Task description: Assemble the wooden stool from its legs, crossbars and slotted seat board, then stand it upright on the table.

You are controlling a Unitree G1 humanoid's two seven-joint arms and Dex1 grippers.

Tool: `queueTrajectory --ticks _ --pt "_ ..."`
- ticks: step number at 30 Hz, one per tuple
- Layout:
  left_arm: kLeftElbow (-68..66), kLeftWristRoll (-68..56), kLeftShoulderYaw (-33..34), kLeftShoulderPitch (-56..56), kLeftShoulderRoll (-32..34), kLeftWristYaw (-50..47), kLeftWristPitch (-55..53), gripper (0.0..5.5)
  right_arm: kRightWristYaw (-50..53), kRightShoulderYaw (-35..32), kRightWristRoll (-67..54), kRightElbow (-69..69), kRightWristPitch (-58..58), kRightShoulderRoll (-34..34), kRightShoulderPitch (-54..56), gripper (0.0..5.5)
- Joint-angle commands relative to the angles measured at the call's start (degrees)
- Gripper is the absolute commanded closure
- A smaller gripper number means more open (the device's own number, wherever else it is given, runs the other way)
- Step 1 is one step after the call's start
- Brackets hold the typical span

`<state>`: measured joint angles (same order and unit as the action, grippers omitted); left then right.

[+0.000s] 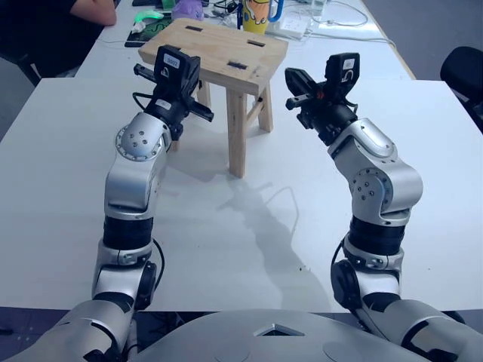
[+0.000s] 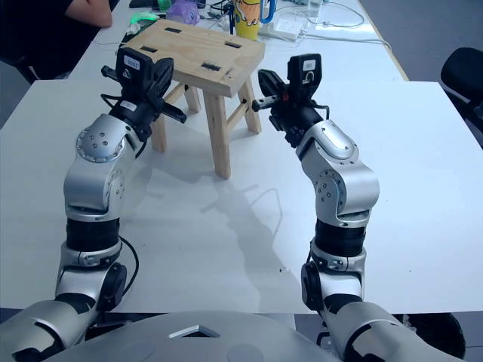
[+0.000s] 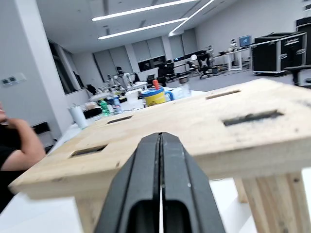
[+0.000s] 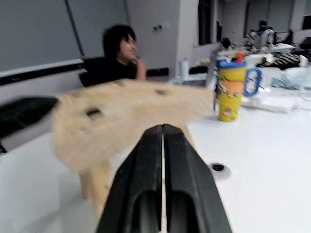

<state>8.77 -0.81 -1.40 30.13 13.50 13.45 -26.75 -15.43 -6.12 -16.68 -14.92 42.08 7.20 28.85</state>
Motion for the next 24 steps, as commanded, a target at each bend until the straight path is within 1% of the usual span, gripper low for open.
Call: queueTrajectory --ticks 1,4,6,9,13,15,19,24 --pt "-1.9 1.7 0.8 -1.4 0.6 -1.7 4.7 5.5 2.0 -0.5 4.9 3.9 -6.4 3.7 -3.4 5.48" --pt "3.9 2.5 -0.3 -6.7 0.9 -1.6 8.2 5.5 1.3 -1.7 4.0 2.8 -9.0 3.9 -6.3 5.48" --pt "6.4 3.0 -1.8 -11.0 1.5 -0.5 7.3 5.5 -1.5 -1.0 1.4 2.2 -9.0 3.4 -7.7 5.48" --pt "6.2 4.1 -3.4 -15.3 1.9 0.0 6.4 5.5 -5.7 2.8 -0.9 1.3 -7.5 3.4 -10.0 5.48" --pt "2.3 -0.2 -6.4 -17.8 -1.0 4.6 9.9 5.5 -7.9 6.6 -1.9 4.2 -9.1 1.6 -11.3 5.48" --pt "0.1 -1.0 -8.5 -17.4 -1.3 7.4 12.2 5.5 -7.9 7.6 -2.2 5.8 -9.8 0.2 -10.9 5.48" --pt "-7.8 -1.1 -11.4 -12.1 -1.7 12.6 16.0 5.5 -6.9 8.1 -1.8 8.3 -11.7 -1.7 -10.1 5.48" --pt "-22.5 3.7 -12.2 -2.4 0.1 13.2 21.1 5.5 -7.0 7.6 -1.7 11.5 -13.5 -1.8 -8.8 5.48"
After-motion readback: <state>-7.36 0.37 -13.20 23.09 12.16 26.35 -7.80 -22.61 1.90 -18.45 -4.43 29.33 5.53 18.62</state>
